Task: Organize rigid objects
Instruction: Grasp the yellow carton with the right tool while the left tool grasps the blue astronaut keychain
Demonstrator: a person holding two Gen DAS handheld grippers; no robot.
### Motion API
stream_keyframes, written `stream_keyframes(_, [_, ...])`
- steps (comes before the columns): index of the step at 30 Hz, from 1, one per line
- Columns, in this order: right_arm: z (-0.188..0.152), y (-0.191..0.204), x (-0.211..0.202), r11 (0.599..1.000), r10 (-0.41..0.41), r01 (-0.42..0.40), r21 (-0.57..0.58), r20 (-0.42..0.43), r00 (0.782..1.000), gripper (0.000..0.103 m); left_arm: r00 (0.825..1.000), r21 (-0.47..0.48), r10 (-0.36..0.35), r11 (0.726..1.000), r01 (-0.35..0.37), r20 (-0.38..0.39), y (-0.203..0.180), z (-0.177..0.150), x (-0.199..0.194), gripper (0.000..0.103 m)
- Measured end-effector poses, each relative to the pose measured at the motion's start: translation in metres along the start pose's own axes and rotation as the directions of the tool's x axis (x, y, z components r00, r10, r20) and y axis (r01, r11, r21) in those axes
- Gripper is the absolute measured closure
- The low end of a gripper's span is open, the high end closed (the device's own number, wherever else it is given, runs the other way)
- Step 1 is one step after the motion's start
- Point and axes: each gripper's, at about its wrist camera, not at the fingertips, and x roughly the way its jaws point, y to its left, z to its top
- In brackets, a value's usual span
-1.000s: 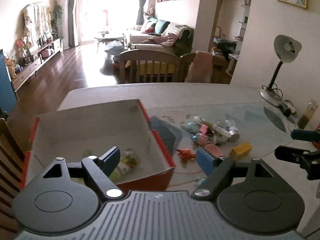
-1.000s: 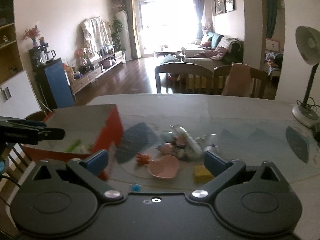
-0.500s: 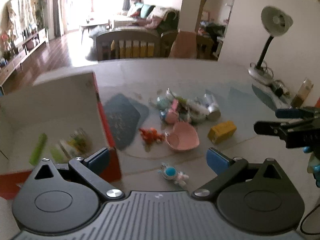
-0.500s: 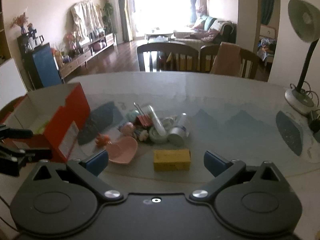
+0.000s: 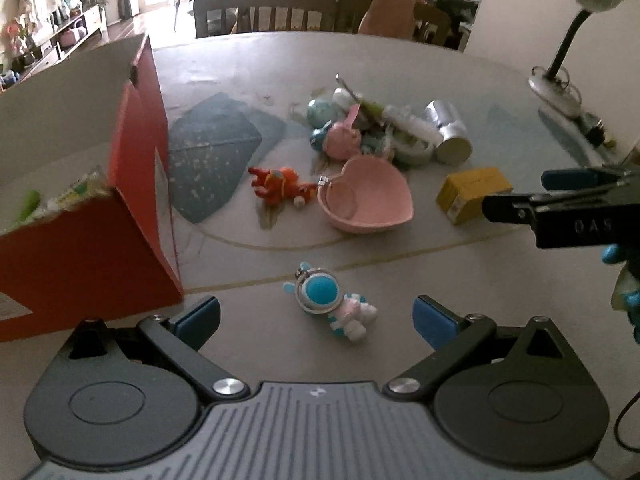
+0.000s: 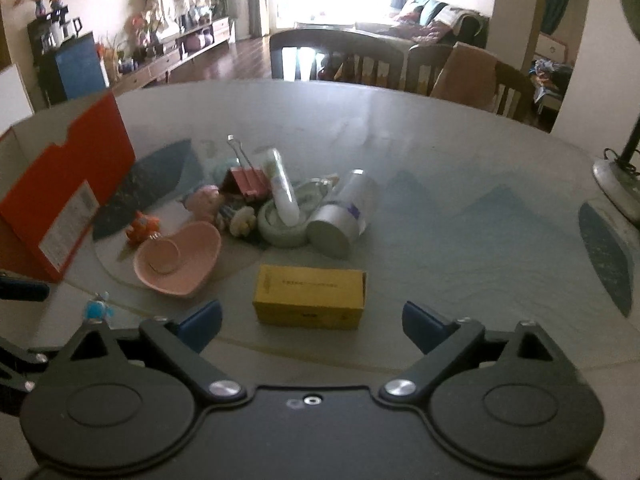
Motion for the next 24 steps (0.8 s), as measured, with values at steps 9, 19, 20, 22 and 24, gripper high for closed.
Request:
stream_keyframes(9, [0.002, 0.001, 0.016, 0.999, 0.031, -0.032, -0.037, -0.015, 0.999, 0.010, 0.999, -0.004, 0.031, 1.000, -0.031, -0.011, -0.004, -0.005, 0.014, 0.001])
stream_keyframes(19, [0.006, 0.006, 0.026, 0.998, 0.036, -0.038, -0.060, -0.023, 0.999, 0.014, 0.999, -0.010, 0.032, 0.999, -0.032, 0.008, -0.009, -0.003, 0.018, 0.017])
stream_keyframes(20, [0.006, 0.006, 0.027, 0.998, 0.033, -0.034, -0.058, -0.022, 0.999, 0.014, 0.999, -0.013, 0.040, 0.999, -0.040, 0.012, -0.009, -0.003, 0.018, 0.019])
stream_keyframes(22, [0.006, 0.007, 0.028, 0.998, 0.026, -0.027, -0.055, -0.019, 0.999, 0.014, 0.999, -0.002, 0.051, 0.999, -0.051, 0.011, -0.010, -0.001, 0.018, 0.027])
stream_keyframes(24, [0.007, 0.008, 0.030, 0.999, 0.018, -0.019, -0.051, -0.022, 1.000, 0.016, 0.998, 0.010, 0.054, 0.998, -0.054, 0.014, -0.011, 0.000, 0.018, 0.037])
